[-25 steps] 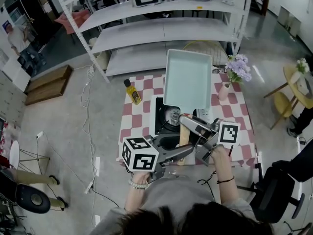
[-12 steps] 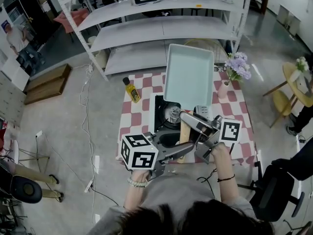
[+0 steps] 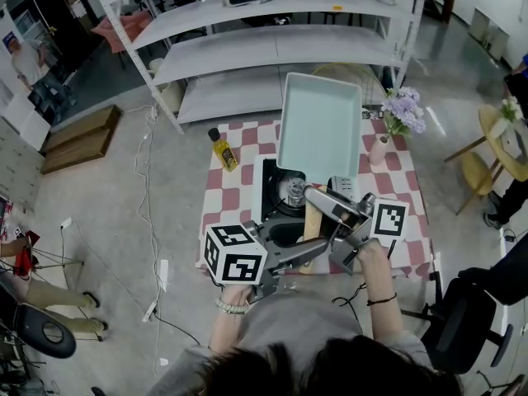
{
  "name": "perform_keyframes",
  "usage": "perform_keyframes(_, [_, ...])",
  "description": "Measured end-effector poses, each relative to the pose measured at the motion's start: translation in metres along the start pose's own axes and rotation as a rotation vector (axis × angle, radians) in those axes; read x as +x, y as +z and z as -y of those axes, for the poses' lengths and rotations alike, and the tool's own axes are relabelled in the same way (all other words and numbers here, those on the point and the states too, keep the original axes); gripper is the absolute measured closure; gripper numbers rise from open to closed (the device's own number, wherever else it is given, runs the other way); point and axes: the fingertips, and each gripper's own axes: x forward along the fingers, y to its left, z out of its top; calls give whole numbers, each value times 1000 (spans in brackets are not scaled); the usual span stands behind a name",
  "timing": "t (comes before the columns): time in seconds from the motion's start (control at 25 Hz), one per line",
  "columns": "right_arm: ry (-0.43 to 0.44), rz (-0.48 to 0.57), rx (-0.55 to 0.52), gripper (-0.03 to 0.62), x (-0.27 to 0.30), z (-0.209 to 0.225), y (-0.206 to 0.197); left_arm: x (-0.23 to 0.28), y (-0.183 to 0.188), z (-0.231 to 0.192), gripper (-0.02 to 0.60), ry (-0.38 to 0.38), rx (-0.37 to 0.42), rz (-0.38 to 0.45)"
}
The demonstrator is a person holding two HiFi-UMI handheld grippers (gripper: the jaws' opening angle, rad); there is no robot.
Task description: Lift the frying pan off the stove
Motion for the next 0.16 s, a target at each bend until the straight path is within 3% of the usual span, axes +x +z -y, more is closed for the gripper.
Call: perform_keyframes(0.16, [-1, 1, 3, 370, 0, 1, 1, 1, 1, 0, 383, -3, -2, 0])
